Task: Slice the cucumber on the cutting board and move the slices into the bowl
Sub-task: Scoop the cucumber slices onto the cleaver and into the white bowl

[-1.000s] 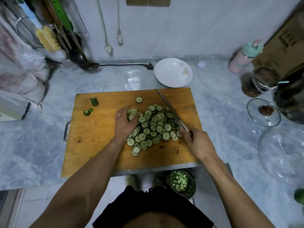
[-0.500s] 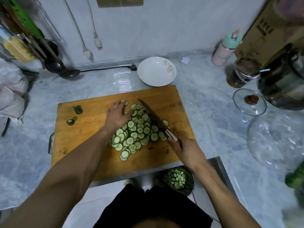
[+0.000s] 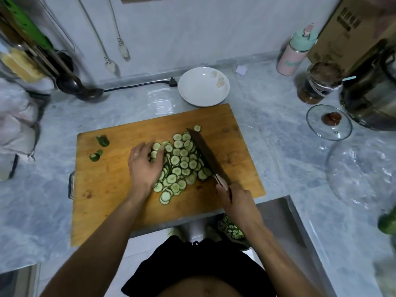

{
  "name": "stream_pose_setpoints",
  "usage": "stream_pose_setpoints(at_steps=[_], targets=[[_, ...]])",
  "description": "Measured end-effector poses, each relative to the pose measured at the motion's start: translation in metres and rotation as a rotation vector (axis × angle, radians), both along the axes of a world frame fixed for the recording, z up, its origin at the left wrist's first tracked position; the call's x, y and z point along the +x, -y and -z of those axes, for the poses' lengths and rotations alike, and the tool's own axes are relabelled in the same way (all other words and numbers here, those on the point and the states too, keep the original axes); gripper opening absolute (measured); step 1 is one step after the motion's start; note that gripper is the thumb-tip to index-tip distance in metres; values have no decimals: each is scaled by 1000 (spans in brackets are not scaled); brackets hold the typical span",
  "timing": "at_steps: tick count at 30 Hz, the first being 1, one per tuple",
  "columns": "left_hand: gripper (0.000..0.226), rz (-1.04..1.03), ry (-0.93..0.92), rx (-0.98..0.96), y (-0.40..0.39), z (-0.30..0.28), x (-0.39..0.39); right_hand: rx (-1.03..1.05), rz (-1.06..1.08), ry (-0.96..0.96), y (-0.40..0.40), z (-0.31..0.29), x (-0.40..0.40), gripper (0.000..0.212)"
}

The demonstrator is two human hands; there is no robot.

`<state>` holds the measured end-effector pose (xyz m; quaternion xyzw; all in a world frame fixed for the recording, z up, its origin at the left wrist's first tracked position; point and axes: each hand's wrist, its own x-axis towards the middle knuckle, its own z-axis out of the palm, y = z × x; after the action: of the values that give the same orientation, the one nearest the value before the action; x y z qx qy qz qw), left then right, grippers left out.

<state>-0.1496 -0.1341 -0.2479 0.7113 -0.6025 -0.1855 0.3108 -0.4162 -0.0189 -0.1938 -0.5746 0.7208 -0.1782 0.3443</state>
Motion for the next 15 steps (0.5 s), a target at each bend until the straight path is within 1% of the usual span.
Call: stream_pose_setpoints(at_steps=[2, 4, 6, 7, 8, 12, 15], targets=[[75, -128, -81, 95, -20, 6, -8, -19, 3, 60, 3, -5, 6, 41], [82, -146, -155, 163, -29, 9, -21, -23, 64, 172, 6, -13, 3, 49], [82, -104, -196, 168, -29, 8, -33, 64, 203, 422, 9, -21, -8, 58], [82, -86, -203, 158, -28, 8, -36, 123, 276, 549, 10, -24, -15, 57], [81, -75, -205, 150, -27, 7, -36, 167, 330, 637, 12, -24, -23, 55], [79, -37, -156, 136, -22, 5, -28, 267, 435, 809, 14, -3, -50, 54], [79, 12, -103, 130, -22, 4, -26, 328, 460, 868, 11, 18, -55, 57]])
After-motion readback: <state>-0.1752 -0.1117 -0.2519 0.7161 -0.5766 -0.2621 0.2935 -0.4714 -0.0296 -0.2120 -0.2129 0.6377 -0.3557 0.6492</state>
